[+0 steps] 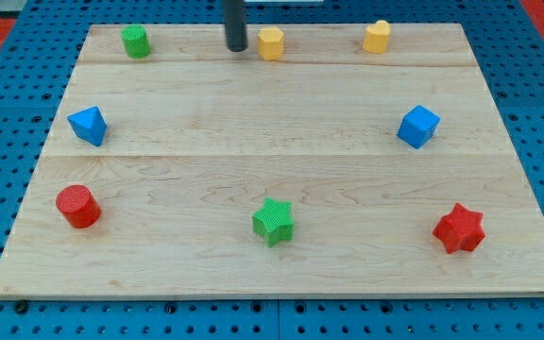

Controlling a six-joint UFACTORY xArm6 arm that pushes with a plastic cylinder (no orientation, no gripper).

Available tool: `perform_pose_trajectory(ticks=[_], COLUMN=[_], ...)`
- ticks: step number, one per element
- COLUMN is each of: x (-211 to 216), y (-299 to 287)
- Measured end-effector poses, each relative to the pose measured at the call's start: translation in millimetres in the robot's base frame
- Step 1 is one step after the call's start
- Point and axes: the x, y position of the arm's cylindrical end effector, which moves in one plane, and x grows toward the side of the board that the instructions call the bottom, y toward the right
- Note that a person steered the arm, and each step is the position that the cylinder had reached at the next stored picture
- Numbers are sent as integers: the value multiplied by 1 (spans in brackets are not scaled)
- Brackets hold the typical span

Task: Nudge the yellow heart and yellow hexagon left a bit

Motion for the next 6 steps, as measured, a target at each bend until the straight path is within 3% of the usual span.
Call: perform_pose_trajectory(ticks=[1, 2, 3, 4, 5, 6], x=[0, 34, 34, -14, -38, -38], y=[85, 114, 238, 293, 244, 159])
